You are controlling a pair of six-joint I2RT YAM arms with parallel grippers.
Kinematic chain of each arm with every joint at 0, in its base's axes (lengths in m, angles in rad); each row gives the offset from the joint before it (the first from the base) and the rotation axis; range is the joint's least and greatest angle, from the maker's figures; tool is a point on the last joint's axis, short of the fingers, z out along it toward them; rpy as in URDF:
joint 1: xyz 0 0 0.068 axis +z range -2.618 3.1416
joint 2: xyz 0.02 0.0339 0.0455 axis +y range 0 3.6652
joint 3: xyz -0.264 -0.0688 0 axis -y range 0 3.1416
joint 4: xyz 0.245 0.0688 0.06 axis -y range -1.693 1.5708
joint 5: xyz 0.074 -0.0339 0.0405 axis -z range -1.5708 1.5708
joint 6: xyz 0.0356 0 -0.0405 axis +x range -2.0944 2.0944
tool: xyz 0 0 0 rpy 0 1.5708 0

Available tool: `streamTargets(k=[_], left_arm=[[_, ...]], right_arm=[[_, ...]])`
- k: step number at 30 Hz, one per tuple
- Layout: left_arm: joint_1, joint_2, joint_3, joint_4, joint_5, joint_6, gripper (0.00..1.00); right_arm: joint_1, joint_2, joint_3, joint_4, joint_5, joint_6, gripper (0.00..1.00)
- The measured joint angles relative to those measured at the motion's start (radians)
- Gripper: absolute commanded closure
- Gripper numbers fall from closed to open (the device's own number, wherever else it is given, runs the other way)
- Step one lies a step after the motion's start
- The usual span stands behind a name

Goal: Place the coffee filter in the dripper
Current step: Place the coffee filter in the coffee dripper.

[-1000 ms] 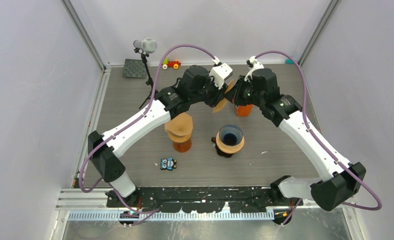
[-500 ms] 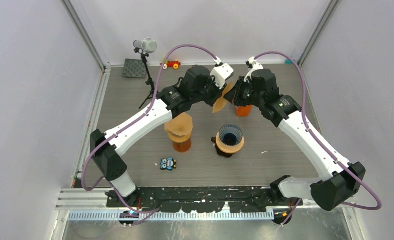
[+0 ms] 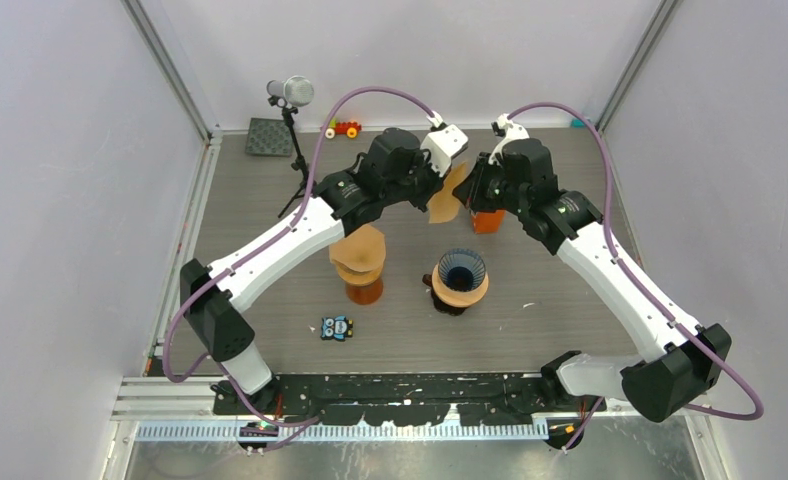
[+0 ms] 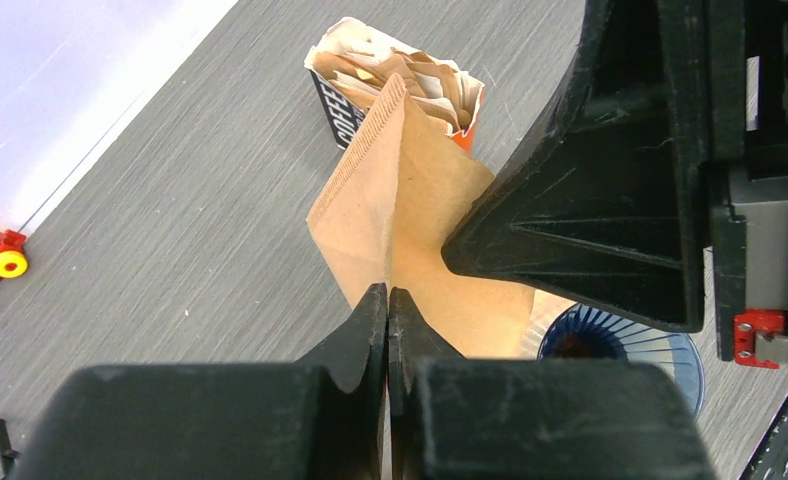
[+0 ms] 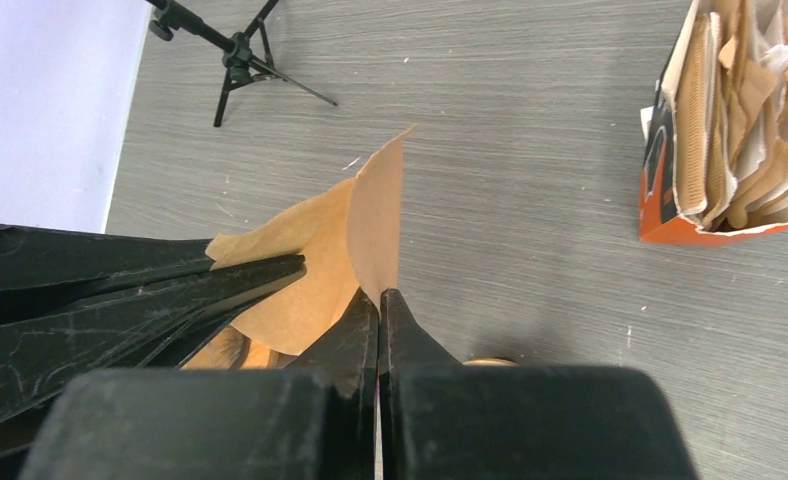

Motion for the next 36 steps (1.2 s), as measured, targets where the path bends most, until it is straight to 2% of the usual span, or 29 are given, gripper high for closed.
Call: streamTargets(k=[10,21,36], left_arm=[[0.000,0.000,0.000,0.000,-0.026,0.018,1.00],[0.000,-0.006,-0.033,0.002,-0.063,0.027,1.00],[0.000,-0.004,-0.021,-0.008,-0.050,-0.076,1.00]], right_arm=[[0.022,0.000,0.000,-0.012,0.093,-0.087,0.90],[0.022,-0.020,0.000,-0.019,0.125,-0.134,0.73],[0.022,-0.004,0.000,-0.023,0.093,-0.126,0.70]])
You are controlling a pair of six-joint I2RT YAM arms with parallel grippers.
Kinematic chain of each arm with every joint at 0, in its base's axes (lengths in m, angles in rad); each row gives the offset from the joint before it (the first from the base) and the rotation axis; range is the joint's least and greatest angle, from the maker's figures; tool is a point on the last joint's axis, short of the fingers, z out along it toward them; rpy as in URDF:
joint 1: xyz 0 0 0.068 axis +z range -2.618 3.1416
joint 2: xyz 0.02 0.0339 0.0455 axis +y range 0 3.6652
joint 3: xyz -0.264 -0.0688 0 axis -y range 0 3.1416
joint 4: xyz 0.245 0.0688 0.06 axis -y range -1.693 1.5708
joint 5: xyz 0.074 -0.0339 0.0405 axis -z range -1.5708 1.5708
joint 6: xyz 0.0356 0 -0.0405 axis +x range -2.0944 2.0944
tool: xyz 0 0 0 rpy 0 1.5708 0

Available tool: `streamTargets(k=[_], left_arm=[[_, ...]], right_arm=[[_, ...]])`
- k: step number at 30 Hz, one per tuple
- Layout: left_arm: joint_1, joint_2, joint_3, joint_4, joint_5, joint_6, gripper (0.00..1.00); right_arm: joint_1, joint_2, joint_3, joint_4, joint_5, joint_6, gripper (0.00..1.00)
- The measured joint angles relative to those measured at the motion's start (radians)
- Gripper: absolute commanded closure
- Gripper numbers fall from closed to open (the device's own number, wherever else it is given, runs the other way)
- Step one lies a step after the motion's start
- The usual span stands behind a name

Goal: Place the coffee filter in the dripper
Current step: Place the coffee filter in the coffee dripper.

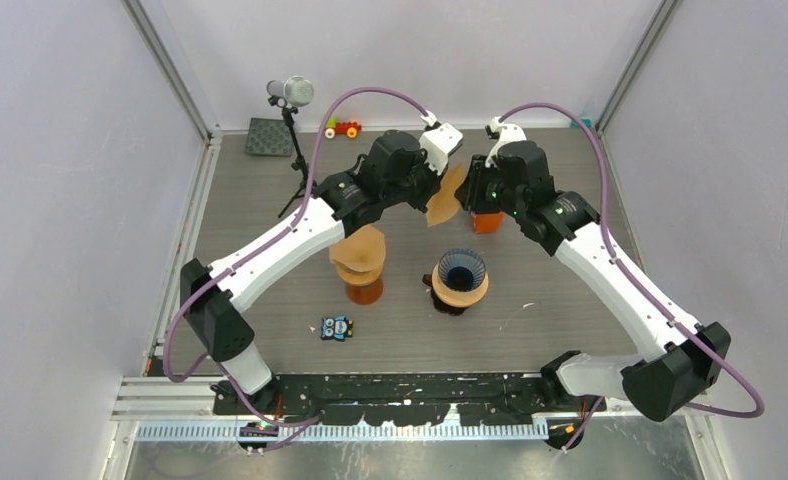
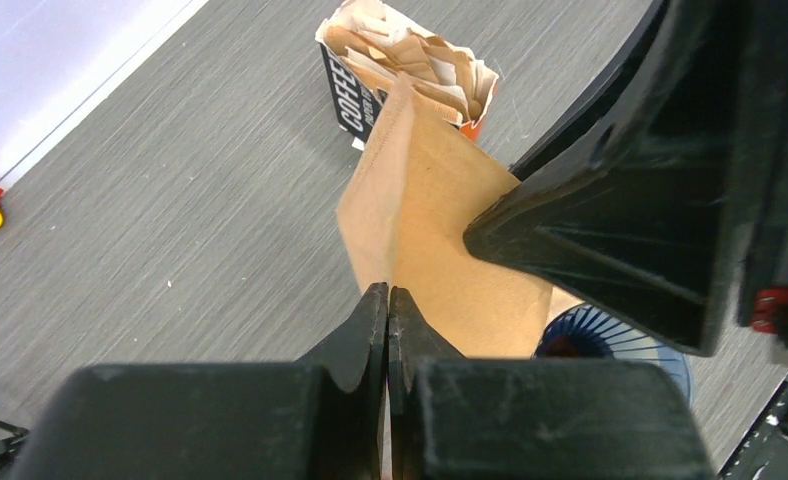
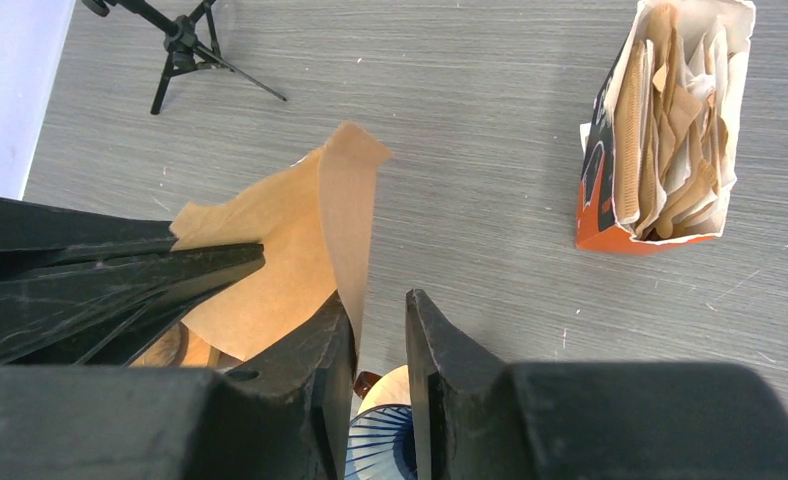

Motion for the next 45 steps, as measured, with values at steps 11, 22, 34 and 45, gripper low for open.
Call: streamTargets(k=[11,22,34,45], left_arm=[[0.000,0.011,0.023,-0.007,0.034,-0.068,1.00],[0.000,0.013,0.012,-0.005,0.040,-0.065,0.83],[0.000,0.013,-0.009,0.000,0.026,-0.029,0.69],[0.000,0.016,-0.013,0.005,0.000,-0.011,0.99]], right_arm=[[0.004,0.041,0.000,0.000,-0.025,0.026,0.73],[0.004,0.040,0.000,0.002,-0.028,0.040,1.00],[0.004,0.040,0.000,0.002,-0.028,0.066,0.99],[0.004,0.040,0.000,0.002,-0.024,0.070,0.97]])
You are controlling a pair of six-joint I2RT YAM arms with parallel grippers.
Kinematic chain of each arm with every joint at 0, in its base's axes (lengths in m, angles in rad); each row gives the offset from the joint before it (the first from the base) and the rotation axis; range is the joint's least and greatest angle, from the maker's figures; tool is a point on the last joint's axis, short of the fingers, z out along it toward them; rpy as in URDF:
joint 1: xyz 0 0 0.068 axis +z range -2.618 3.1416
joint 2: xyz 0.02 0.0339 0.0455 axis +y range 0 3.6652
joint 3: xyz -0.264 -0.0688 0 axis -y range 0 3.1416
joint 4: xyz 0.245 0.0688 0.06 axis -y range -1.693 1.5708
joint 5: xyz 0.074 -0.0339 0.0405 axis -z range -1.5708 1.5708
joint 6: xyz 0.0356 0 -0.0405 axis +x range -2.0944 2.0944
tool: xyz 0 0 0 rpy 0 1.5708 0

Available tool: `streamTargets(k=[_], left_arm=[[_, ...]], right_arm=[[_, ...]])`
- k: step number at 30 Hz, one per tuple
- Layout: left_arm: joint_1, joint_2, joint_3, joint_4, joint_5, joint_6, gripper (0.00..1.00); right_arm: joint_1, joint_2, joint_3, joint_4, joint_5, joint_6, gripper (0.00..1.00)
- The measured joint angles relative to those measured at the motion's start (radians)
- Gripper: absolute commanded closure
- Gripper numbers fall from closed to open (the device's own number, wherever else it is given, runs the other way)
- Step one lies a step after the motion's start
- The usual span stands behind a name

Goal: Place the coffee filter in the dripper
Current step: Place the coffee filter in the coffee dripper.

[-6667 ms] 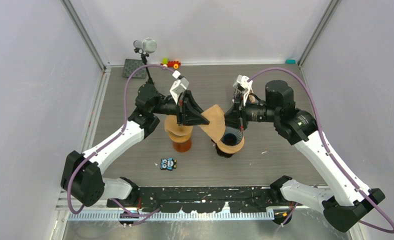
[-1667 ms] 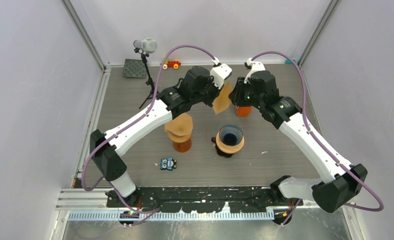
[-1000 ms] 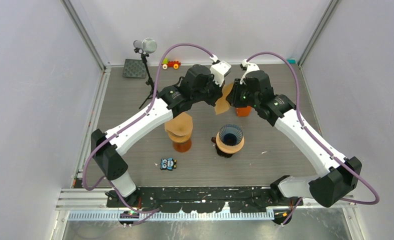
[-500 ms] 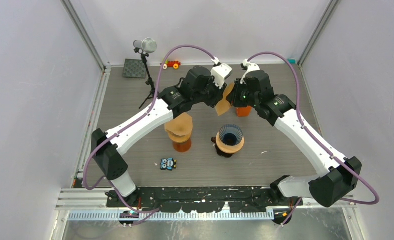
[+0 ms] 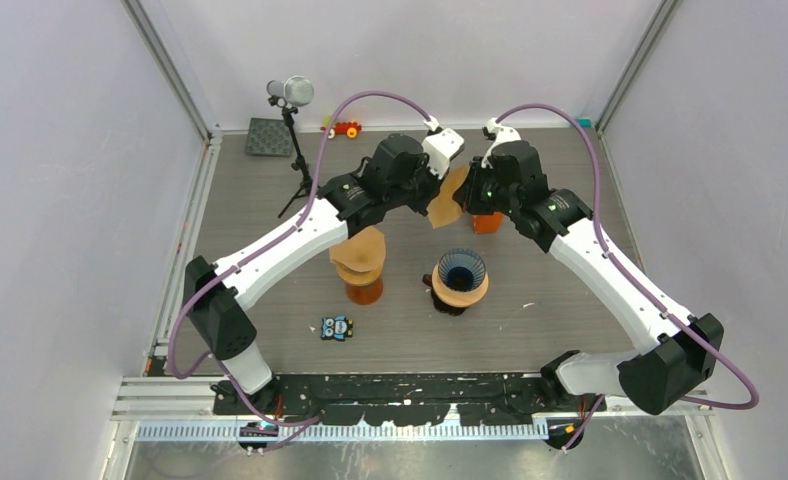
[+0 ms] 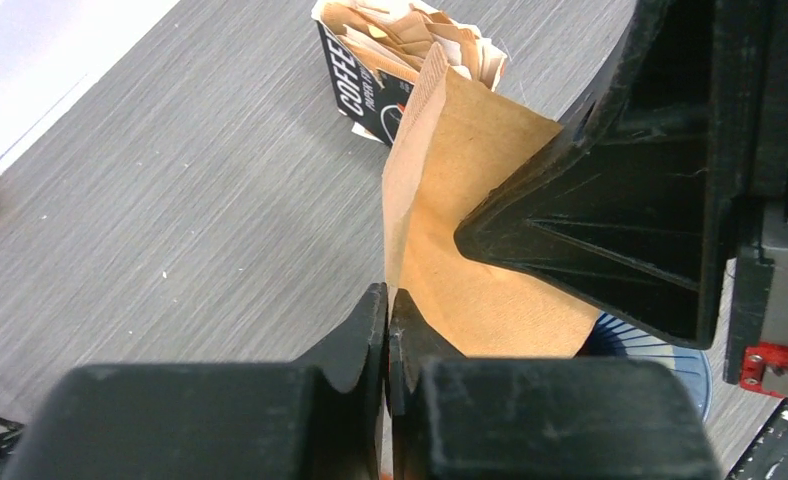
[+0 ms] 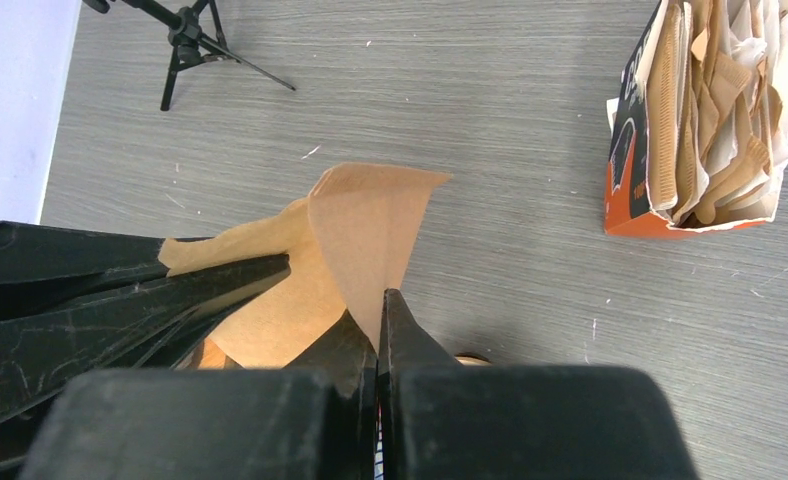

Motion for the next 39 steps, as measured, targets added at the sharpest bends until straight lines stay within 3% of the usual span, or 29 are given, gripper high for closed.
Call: streamTargets(k=[20,39], left_arm=[[0.000,0.000,-0.025,0.021,-0.034,0.039,1.00],[0.000,0.000,-0.025,0.021,-0.060,0.035,1.00]], right_arm=[[0.000,-0.015,0.000,-0.002,0.072,-0.076,0.81],[0.000,-0.024,-0.013,-0.001,0.096,-0.097,0.81]])
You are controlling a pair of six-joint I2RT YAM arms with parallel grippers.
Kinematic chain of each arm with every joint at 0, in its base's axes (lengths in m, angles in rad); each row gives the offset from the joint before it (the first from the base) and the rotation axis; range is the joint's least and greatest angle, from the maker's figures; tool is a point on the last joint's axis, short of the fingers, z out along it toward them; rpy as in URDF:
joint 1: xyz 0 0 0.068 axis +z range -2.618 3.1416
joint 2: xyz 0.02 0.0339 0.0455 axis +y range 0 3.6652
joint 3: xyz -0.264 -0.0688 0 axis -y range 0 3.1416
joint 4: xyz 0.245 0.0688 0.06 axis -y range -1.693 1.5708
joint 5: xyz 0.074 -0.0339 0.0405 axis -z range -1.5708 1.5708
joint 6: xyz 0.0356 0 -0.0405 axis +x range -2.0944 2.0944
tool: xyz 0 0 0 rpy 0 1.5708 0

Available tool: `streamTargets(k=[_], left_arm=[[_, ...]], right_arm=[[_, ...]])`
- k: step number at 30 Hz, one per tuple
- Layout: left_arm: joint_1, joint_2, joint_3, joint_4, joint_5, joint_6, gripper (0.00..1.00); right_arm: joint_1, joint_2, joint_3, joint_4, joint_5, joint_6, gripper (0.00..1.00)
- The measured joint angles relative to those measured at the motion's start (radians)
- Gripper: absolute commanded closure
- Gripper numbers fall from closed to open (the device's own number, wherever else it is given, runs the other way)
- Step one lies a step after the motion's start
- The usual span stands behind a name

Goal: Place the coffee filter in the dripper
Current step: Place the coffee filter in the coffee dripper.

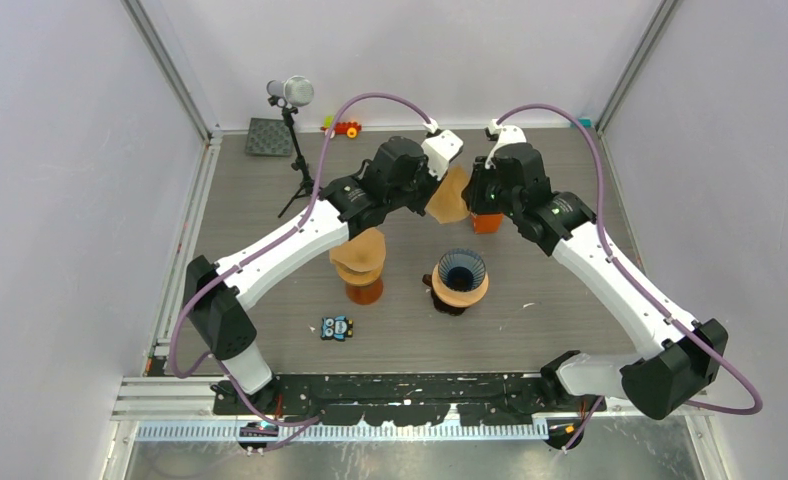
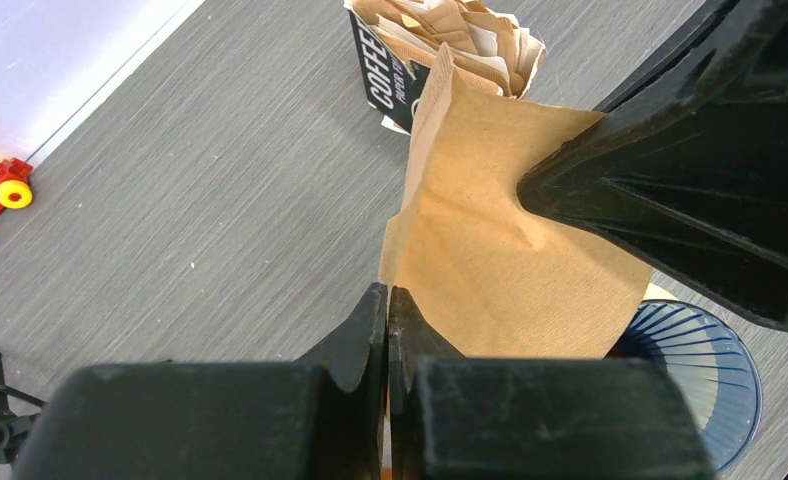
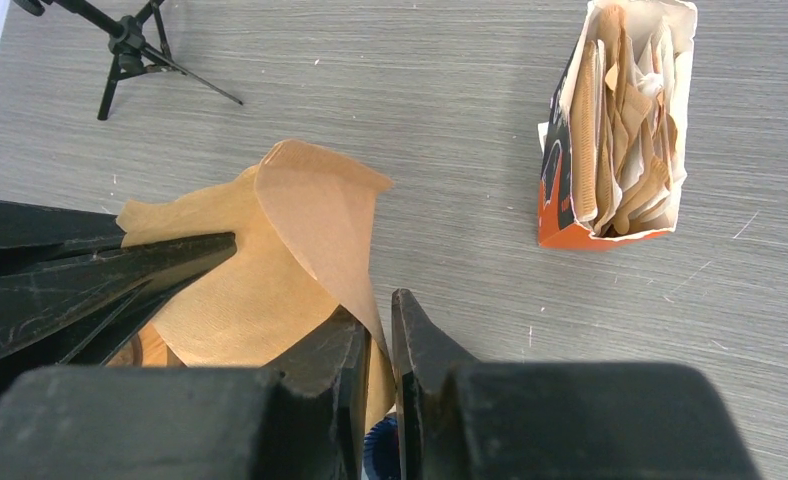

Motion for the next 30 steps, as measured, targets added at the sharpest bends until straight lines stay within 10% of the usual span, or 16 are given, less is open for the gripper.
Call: streamTargets(k=[24,30], left_arm=[[0.000,-0.051,-0.057,0.016,0.032,-0.015,0.97],[0.000,-0.070,-0.086,0.031,0.053,-0.025,0.83]], right_arm=[[0.000,-0.060,-0.038,0.037,-0.072,-0.026,1.00],[0.000,-0.068,-0.047,0.050,-0.101,-0.058,1.00]])
